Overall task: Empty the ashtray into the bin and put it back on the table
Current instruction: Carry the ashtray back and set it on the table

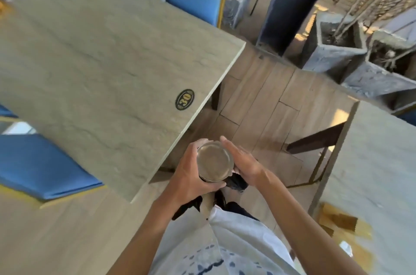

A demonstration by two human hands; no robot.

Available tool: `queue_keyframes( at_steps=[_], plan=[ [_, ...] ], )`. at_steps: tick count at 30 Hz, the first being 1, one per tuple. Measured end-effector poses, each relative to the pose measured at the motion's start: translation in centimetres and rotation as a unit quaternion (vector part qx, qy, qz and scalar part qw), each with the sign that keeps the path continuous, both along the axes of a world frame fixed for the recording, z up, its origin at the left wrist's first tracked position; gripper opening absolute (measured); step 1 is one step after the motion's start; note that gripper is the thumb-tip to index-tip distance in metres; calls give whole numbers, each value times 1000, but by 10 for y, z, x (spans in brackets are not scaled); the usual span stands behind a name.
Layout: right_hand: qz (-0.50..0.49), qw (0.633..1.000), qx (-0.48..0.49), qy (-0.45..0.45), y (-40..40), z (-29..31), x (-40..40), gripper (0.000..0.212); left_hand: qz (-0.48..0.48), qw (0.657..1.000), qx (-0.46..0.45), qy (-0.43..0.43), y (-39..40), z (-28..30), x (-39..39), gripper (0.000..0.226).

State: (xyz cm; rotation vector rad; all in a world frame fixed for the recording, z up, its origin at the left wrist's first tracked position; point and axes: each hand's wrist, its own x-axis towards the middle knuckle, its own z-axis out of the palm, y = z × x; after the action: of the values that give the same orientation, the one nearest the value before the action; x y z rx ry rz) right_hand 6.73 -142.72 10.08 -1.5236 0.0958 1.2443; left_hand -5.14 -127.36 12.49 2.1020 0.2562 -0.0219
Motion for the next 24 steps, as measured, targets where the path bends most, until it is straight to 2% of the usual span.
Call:
queue_keyframes(
  at_steps=[4, 7, 10, 11, 12, 14, 15, 19, 24],
  plan=[
    [90, 995, -35, 33, 21, -5, -16, 96, 69, 997, 9, 14, -4, -4, -43, 115],
    [155, 987, -27, 28, 39, 4, -37, 76, 113, 993, 21, 24, -3, -4, -75, 113],
    [203, 978, -45, -1, 57, 7, -66, 104, 179, 983, 11, 28, 1, 2, -110, 108],
    [215, 975, -46, -11, 63, 7, -75, 105, 204, 979, 8, 29, 3, 5, -121, 106],
    [235, 971, -42, -24, 69, 6, -83, 95, 229, 973, -1, 31, 5, 7, -132, 105],
    [274, 960, -16, -50, 83, 8, -98, 61, 274, 961, -13, 33, 12, 8, -156, 103],
    [288, 956, -5, -62, 90, 8, -105, 52, 294, 955, -16, 37, 16, 7, -168, 104],
    [326, 939, 9, -109, 120, 14, -138, 47, 359, 931, -38, 47, 37, 0, -217, 105],
    [340, 931, 2, -130, 169, 12, -202, 40, 383, 922, -51, 31, 77, -3, -293, 104]
  ],
)
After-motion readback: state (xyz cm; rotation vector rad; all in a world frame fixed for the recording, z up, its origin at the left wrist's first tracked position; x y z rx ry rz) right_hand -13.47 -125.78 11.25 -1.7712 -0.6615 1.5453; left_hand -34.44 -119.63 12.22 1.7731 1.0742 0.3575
